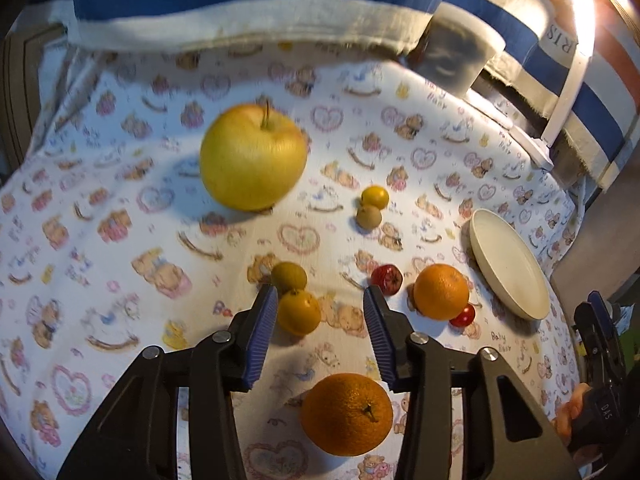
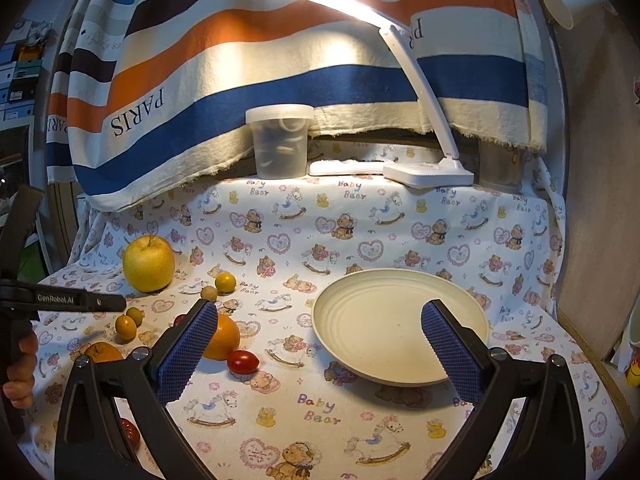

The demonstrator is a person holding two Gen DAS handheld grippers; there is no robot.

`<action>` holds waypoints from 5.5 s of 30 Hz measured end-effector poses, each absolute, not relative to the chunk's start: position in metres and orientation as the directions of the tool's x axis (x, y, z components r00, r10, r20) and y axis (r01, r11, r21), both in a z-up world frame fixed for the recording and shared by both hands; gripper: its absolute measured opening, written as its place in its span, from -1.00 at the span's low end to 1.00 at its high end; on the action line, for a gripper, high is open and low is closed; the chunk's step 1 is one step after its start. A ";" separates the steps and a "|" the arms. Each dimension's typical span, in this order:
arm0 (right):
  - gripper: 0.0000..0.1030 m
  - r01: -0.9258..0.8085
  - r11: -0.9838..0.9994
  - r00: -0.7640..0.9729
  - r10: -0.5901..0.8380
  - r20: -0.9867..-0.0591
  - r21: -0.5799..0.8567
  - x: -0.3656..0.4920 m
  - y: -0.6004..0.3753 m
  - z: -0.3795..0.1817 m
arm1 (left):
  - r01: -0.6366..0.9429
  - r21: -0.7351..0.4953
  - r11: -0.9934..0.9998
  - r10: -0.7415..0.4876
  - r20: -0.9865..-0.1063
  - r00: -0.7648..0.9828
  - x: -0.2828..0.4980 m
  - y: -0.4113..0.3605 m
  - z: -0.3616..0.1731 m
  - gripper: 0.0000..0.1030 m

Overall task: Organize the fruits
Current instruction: 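Grasp a small yellow citrus with the left tool while the right tool grasps a mandarin orange, then carry both fruits over the cream plate and open both tools to release them, then grasp the large mandarin orange with the left tool while the right tool moves toward a cherry tomato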

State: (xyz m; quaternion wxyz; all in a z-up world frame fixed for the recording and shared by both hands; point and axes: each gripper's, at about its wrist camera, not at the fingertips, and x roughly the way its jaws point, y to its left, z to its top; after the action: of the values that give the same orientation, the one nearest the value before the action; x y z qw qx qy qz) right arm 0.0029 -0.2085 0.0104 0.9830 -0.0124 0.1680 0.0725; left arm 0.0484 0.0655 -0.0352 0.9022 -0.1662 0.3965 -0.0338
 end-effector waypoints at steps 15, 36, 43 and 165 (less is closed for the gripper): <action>0.99 -0.142 0.989 0.942 0.128 -0.311 -0.025 -0.001 -0.206 0.011 | -0.093 -0.269 0.959 -0.151 -0.759 0.634 0.060 0.066 -0.047 -0.52; 0.99 -0.147 0.987 0.901 0.163 -0.402 0.071 0.020 -0.219 0.023 | -0.010 -0.182 0.983 -0.103 -0.598 0.795 0.041 0.055 -0.013 -0.50; 0.97 -0.256 0.959 0.808 0.282 -0.516 0.123 0.050 -0.183 0.026 | 0.044 -0.101 0.994 -0.092 -0.542 0.835 0.037 0.041 -0.010 -0.50; 0.46 -0.089 0.991 0.710 0.131 -0.692 0.096 0.091 -0.297 0.002 | 0.324 -0.091 0.942 -0.283 -0.737 0.614 0.131 -0.117 0.001 -0.21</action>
State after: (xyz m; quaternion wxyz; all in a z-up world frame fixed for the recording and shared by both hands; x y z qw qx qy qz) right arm 0.0912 -0.2971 0.0016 0.9243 0.0279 0.3759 0.0594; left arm 0.1312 -0.1168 0.0014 0.8980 0.0256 0.4055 -0.1690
